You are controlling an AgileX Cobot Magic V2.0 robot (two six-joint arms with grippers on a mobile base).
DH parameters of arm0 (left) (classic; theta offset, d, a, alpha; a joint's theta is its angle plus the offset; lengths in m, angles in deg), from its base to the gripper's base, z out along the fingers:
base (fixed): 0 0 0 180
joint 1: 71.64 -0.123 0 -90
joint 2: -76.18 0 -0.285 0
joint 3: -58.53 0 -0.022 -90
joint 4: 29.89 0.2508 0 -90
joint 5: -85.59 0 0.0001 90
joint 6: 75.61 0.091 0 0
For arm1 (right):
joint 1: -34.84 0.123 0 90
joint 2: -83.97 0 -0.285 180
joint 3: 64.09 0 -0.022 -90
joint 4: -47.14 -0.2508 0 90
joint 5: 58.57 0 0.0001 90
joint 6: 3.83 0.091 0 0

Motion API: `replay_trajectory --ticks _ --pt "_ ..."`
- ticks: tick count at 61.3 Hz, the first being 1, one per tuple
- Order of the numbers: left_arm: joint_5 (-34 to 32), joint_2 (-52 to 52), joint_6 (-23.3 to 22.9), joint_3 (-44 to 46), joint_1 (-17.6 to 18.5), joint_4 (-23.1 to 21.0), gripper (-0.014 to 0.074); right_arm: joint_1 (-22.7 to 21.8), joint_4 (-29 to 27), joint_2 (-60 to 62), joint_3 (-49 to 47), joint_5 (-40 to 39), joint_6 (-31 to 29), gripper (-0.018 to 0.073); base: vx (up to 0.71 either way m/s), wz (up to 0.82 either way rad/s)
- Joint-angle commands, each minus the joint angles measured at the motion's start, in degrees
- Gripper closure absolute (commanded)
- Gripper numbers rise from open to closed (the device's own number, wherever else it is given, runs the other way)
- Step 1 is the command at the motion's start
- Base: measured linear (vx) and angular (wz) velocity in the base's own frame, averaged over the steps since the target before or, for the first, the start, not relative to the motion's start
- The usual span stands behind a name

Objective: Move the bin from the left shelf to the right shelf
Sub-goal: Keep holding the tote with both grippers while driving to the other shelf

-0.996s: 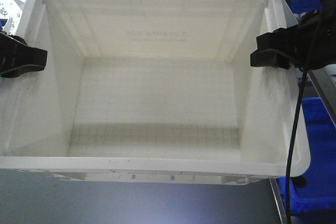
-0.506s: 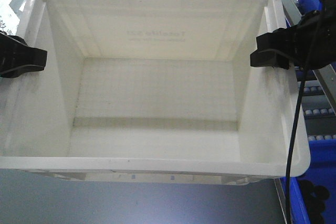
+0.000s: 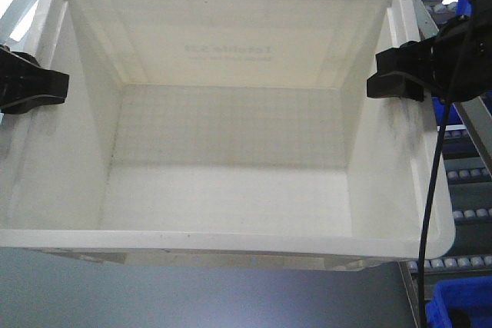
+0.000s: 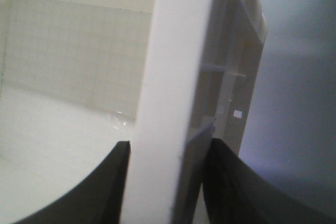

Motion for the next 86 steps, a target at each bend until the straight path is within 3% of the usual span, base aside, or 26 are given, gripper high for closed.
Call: replay_trajectory --ticks 1,86 --pt "-4.8 1.9 1.2 2.0 -0.2 0.4 0.0604 -0.4 -0.4 2.4 -2.2 -4.7 -3.3 0.0564 0.43 -0.01" --pt "-4.9 1.9 1.2 2.0 -0.2 0.4 0.0604 -0.4 -0.4 2.4 -2.2 -4.7 -3.3 0.0564 0.42 0.11"
